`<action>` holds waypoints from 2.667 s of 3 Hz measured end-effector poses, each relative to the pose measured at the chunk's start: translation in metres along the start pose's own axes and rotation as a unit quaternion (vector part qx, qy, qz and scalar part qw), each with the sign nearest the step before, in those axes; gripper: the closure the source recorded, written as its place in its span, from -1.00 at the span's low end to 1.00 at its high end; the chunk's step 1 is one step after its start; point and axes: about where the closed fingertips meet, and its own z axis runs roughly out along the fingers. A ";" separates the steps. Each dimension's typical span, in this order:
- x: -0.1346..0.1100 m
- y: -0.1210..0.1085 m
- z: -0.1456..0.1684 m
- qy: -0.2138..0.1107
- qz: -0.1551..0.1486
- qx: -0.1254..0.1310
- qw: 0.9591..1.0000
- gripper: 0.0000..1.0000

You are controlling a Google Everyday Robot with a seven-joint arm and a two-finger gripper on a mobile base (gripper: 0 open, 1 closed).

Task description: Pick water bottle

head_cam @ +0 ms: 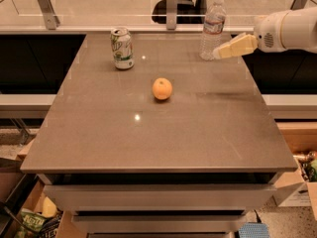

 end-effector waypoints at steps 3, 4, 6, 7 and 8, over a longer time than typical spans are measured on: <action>-0.001 -0.015 0.053 -0.050 0.020 0.002 0.999 -1.00; -0.008 -0.017 0.068 -0.060 0.019 0.000 0.998 -1.00; -0.019 -0.019 0.093 -0.086 0.024 -0.003 0.996 -1.00; -0.020 -0.020 0.102 -0.101 0.032 -0.002 0.994 -1.00; -0.019 -0.020 0.110 -0.120 0.041 0.001 0.992 -1.00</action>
Offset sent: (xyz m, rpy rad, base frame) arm 0.0534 0.0102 -0.0224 0.1162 -0.0724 -0.0289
